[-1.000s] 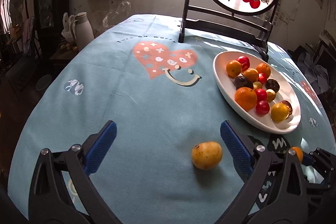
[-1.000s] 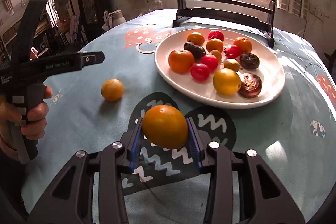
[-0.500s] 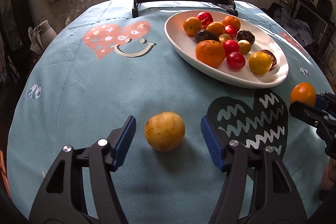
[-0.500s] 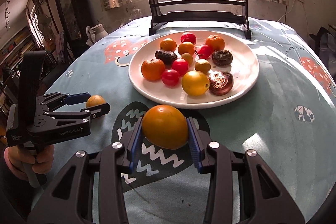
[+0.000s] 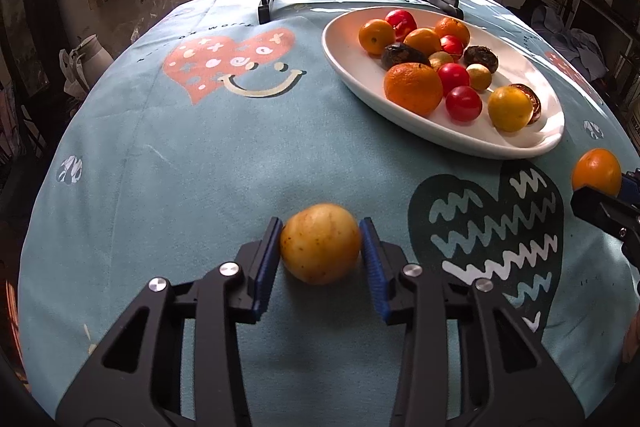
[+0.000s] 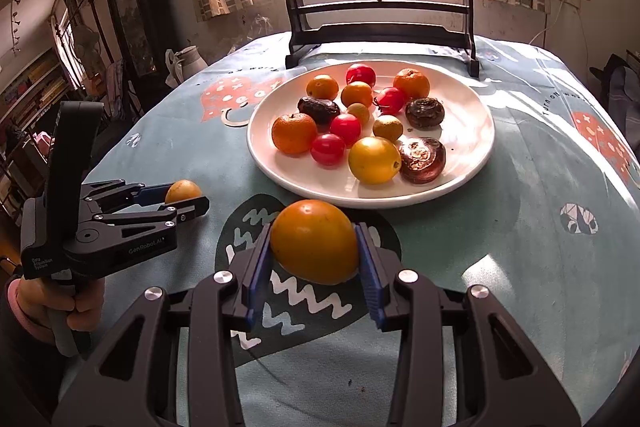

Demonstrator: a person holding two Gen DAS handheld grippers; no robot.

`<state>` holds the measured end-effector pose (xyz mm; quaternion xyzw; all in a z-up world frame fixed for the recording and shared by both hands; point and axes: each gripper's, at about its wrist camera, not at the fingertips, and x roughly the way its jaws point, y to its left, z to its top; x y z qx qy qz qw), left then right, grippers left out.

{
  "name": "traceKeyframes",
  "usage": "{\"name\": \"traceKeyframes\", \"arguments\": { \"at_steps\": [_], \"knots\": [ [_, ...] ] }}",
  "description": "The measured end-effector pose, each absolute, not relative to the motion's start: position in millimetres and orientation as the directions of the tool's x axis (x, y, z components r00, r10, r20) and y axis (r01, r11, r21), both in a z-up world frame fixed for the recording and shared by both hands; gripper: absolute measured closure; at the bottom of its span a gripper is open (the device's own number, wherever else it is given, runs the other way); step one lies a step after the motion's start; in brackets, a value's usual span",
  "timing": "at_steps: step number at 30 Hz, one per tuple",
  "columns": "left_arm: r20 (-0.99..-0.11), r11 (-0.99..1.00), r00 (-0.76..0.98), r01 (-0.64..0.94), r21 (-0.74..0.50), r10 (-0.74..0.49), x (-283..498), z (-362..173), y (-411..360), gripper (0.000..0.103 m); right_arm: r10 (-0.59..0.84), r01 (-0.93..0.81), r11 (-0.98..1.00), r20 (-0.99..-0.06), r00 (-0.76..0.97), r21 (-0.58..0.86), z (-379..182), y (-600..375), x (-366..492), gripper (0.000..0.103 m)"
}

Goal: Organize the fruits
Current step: 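Grasp the pale yellow fruit with the left tool while the right tool holds the orange, then place the orange and pale yellow fruit on the white plate, opening both tools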

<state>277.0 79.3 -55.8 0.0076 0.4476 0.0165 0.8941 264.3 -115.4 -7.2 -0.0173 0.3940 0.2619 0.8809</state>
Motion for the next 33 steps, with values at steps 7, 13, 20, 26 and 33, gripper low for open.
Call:
{"name": "traceKeyframes", "arguments": {
  "at_steps": [7,13,20,26,33],
  "knots": [
    [-0.802,0.999,0.597,-0.03,0.016,0.03,277.3,-55.6,82.1,0.066,0.442,-0.475,0.863,-0.713,0.545,0.172,-12.4,-113.6,265.5,0.062],
    [-0.797,0.999,0.604,-0.041,-0.013,0.014,275.7,-51.0,84.5,0.067,0.48,-0.522,0.835,-0.69,0.542,0.171,-10.4,-105.9,257.7,0.062],
    [-0.754,1.0,0.657,-0.005,0.011,0.011,259.4,-36.0,68.5,0.067,0.576,-0.569,0.783,-0.636,0.513,0.25,-3.6,-105.3,250.5,0.062],
    [-0.729,0.999,0.684,0.037,0.008,-0.02,256.5,-16.8,53.3,0.067,0.627,-0.564,0.761,-0.588,0.511,0.321,9.4,-115.4,257.6,0.062],
    [-0.705,0.997,0.707,0.072,-0.017,-0.063,281.6,11.8,41.0,0.067,0.588,-0.521,0.799,-0.572,0.572,0.3,23.9,-131.2,288.6,0.062]
  ]
}}
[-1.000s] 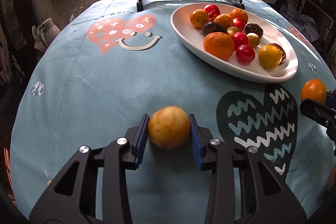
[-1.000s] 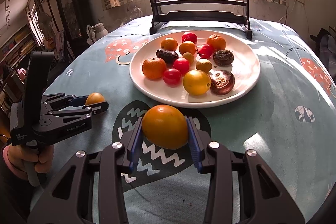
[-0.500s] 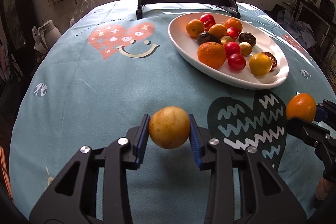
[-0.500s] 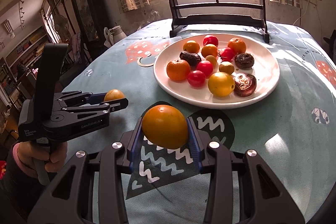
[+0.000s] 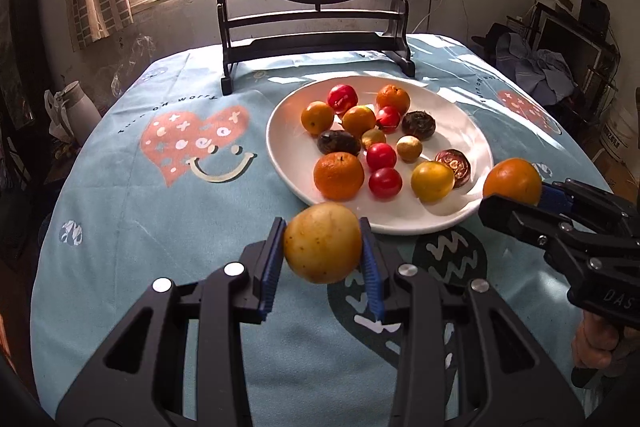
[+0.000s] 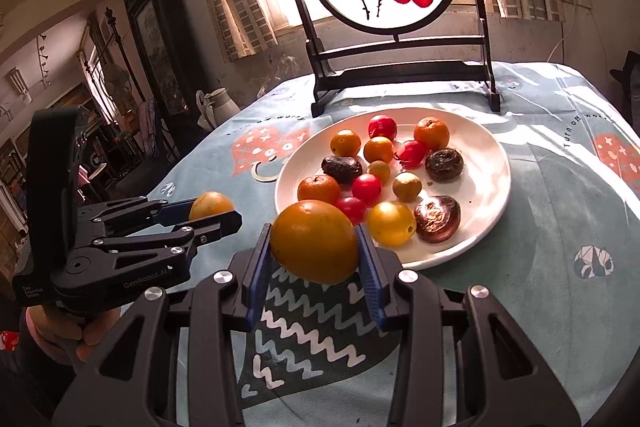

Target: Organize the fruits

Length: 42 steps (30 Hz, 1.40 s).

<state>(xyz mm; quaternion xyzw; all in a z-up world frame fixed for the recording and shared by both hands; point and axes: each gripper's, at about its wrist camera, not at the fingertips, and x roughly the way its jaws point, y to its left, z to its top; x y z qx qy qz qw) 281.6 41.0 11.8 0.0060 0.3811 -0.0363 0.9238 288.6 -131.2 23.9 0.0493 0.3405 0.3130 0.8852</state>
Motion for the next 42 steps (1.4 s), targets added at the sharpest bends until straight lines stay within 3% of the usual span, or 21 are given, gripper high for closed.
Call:
{"name": "traceKeyframes", "arguments": {
  "at_steps": [7,15,26,28,29,30,35,37,42],
  "knots": [
    [-0.692,0.997,0.717,0.055,-0.056,-0.079,345.7,27.1,35.2,0.067,0.519,-0.434,0.853,-0.554,0.651,0.289,28.3,-149.5,344.1,0.062],
    [-0.733,0.998,0.678,0.02,-0.054,-0.053,417.8,2.6,28.3,0.067,0.461,-0.411,0.882,-0.605,0.649,0.231,5.1,-141.1,397.3,0.062],
    [-0.756,1.0,0.654,-0.014,-0.027,-0.011,431.0,-13.5,30.6,0.065,0.455,-0.428,0.877,-0.661,0.596,0.217,-12.9,-128.8,415.7,0.06],
    [-0.74,1.0,0.672,-0.027,-0.005,0.015,423.3,-5.7,31.2,0.04,0.451,-0.428,0.88,-0.653,0.609,0.209,-7.0,-130.5,410.7,0.033],
    [-0.719,0.999,0.694,-0.05,0.012,0.044,416.5,1.0,31.8,0.021,0.439,-0.418,0.887,-0.639,0.632,0.196,-1.6,-132.5,405.5,0.032],
    [-0.694,0.997,0.717,-0.07,0.023,0.067,408.1,8.8,32.3,0.016,0.439,-0.421,0.887,-0.63,0.64,0.191,4.1,-134.1,400.2,0.032],
    [-0.643,0.999,0.764,-0.044,0.026,0.051,358.6,45.4,29.7,0.006,0.48,-0.463,0.864,-0.593,0.646,0.195,33.1,-145.8,356.9,0.026],
    [-0.625,0.999,0.779,-0.03,0.036,0.046,333.5,53.9,26.6,0.002,0.48,-0.472,0.863,-0.578,0.659,0.179,40.3,-151.5,332.0,0.001],
    [-0.636,0.999,0.771,0.0,0.046,0.03,273.2,46.8,23.4,0.002,0.474,-0.491,0.861,-0.557,0.682,0.131,42.5,-164.9,273.3,0.001]
  ]
}}
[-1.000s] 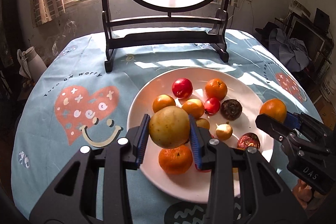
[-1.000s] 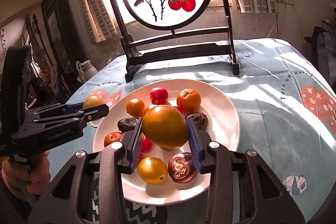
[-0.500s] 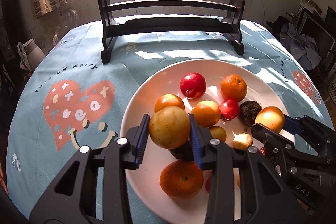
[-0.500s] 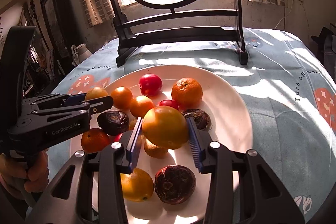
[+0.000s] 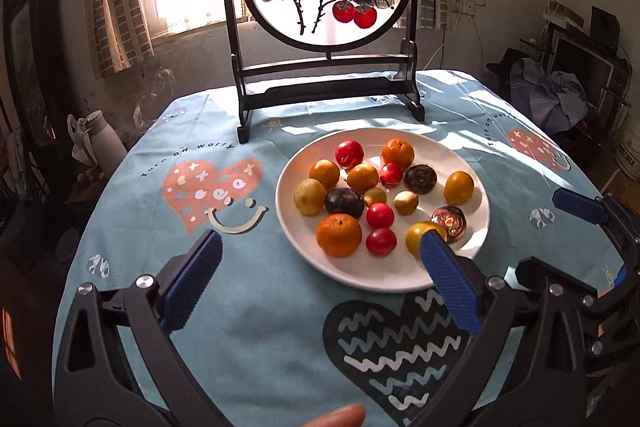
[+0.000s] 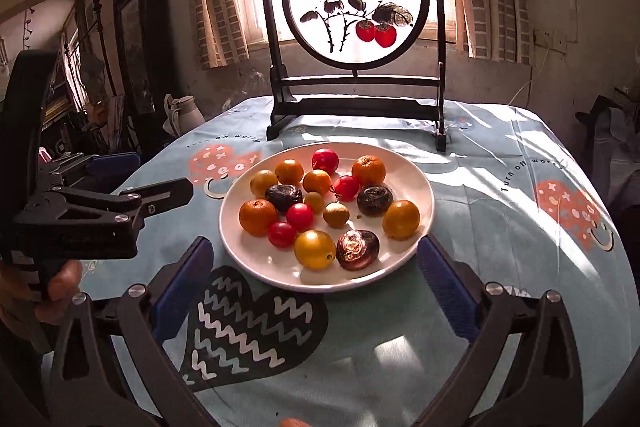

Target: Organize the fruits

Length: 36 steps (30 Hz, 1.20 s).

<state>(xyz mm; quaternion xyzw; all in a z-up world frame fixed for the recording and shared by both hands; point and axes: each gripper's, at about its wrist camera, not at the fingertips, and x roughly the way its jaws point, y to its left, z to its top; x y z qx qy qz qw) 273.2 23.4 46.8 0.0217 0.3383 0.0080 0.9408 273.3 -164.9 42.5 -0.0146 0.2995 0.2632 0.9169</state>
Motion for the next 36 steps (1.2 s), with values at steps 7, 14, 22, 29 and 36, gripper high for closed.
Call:
{"name": "traceKeyframes", "arguments": {
  "at_steps": [7,14,22,29,36],
  "knots": [
    [-0.632,0.997,0.772,-0.034,0.068,0.07,220.9,11.8,29.1,0.002,0.517,-0.544,0.822,-0.617,0.594,0.165,8.3,-172.6,229.5,0.001],
    [-0.635,0.993,0.766,-0.045,0.105,0.102,212.9,2.5,28.4,0.002,0.438,-0.512,0.854,-0.653,0.618,0.089,-3.6,-172.1,222.8,0.001],
    [-0.63,0.994,0.771,-0.04,0.1,0.094,213.0,3.7,27.8,0.002,0.418,-0.502,0.861,-0.67,0.613,0.078,-7.7,-172.5,225.8,0.001],
    [-0.632,0.995,0.77,-0.037,0.095,0.088,212.8,3.5,28.1,0.002,0.417,-0.502,0.862,-0.669,0.615,0.076,-7.7,-172.3,225.6,0.001],
    [-0.638,0.996,0.766,-0.036,0.08,0.079,212.0,2.6,29.7,0.002,0.415,-0.501,0.862,-0.671,0.614,0.075,-8.1,-171.8,226.0,0.001]
  ]
}}
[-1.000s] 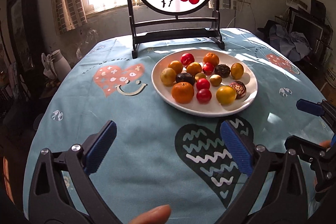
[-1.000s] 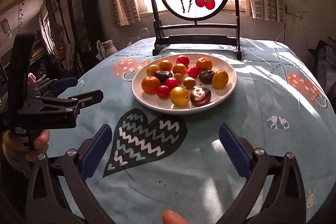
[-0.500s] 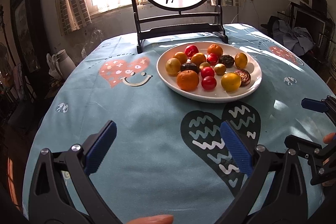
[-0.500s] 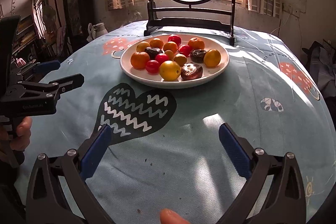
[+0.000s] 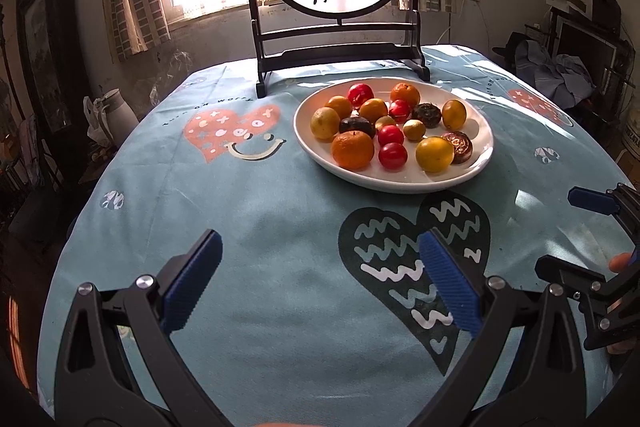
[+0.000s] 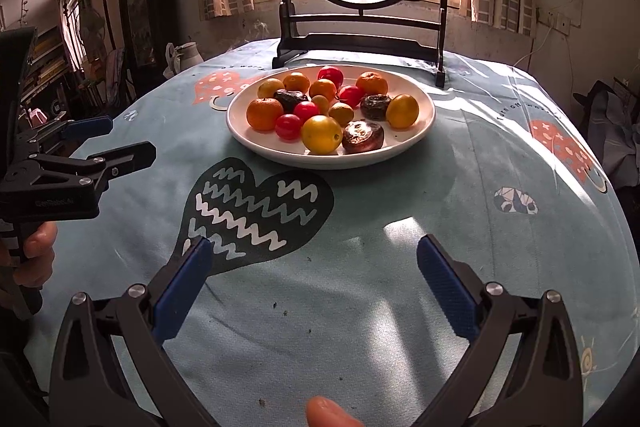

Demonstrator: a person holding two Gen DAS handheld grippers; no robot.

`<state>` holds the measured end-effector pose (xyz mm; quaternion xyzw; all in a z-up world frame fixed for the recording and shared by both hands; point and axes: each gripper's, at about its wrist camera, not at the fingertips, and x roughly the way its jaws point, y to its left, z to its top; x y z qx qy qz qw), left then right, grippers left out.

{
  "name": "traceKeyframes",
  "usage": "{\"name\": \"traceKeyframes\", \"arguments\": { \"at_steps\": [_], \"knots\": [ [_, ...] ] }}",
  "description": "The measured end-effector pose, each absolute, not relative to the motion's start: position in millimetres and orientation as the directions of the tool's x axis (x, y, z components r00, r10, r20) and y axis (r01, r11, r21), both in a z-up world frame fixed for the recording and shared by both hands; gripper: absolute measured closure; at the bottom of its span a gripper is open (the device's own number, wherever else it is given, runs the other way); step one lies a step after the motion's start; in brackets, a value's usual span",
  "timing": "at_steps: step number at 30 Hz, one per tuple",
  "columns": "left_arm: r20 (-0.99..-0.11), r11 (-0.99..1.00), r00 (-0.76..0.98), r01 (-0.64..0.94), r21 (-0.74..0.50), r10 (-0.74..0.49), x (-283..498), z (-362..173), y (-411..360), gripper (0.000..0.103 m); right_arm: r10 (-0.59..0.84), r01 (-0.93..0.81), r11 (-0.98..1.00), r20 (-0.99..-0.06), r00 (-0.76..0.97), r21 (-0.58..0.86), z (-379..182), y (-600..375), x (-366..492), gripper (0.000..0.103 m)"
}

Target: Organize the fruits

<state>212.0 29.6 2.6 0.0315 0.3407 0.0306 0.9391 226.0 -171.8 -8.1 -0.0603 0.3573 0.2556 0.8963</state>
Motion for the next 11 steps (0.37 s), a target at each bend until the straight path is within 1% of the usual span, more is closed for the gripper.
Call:
{"name": "traceKeyframes", "arguments": {
  "at_steps": [11],
  "knots": [
    [-0.633,0.995,0.769,-0.032,0.099,0.087,211.2,1.0,26.4,0.002,0.411,-0.5,0.863,-0.673,0.615,0.07,-9.0,-171.5,225.9,0.001]
  ]
}}
